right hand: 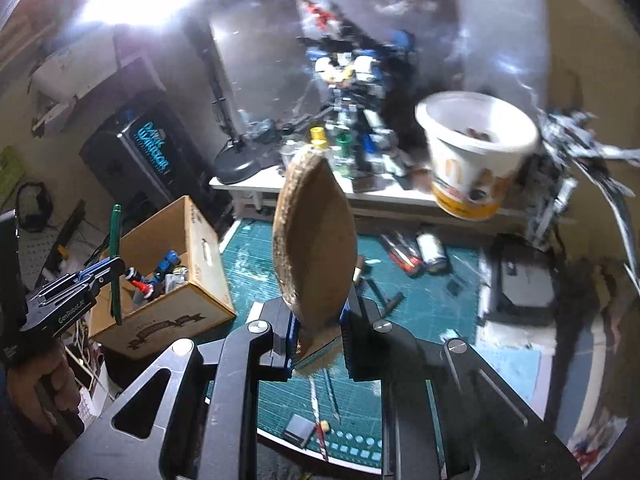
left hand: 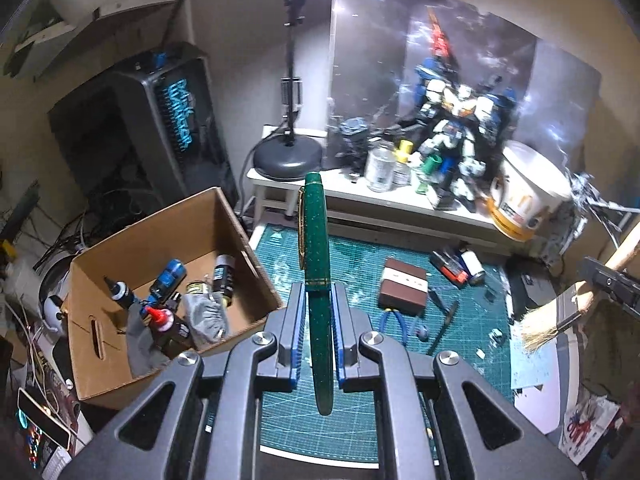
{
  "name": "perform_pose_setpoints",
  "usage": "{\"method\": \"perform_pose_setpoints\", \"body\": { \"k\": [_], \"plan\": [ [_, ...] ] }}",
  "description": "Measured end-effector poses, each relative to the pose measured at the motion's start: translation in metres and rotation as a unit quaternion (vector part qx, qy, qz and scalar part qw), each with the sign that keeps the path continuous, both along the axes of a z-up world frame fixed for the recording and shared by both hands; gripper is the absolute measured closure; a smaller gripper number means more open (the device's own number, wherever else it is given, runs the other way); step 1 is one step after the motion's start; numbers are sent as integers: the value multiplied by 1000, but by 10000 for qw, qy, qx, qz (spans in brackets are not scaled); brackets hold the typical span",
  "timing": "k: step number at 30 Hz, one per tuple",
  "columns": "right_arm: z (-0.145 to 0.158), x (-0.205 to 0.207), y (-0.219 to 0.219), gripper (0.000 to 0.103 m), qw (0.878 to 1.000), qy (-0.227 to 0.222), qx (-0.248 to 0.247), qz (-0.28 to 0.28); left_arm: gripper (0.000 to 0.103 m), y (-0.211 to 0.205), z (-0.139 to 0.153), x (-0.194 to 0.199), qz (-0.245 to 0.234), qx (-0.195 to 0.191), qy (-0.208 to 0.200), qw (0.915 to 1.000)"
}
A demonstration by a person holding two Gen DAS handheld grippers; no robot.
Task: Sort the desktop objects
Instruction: 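Carry the pen in left tool while right tool carries the brush toward the cardboard box, then open left tool to drop the pen into the box while right tool drops the brush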
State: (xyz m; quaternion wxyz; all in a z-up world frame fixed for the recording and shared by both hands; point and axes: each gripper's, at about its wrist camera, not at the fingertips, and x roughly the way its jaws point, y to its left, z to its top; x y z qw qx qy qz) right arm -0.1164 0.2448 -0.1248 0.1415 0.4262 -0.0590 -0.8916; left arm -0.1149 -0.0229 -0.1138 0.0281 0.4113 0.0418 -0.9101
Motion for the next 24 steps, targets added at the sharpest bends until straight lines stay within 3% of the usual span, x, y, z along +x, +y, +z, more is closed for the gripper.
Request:
{"method": "perform_pose_setpoints", "body": {
  "k": [8,15,21,24],
  "plan": [
    [7,-37,-64,86,9984,101,46,562,91,-58,-5,-17,334,109,-19,9994],
    [7,-69,-153,86,9945,145,134,1028,91,-150,-13,-31,780,245,-90,9966],
    [-7,-95,-246,86,9868,-60,167,1613,91,-229,-28,-32,1131,345,-400,9922],
    [-25,-106,-297,86,9791,-366,161,1996,91,-257,-43,-28,1221,466,-718,9888]
  ]
}}
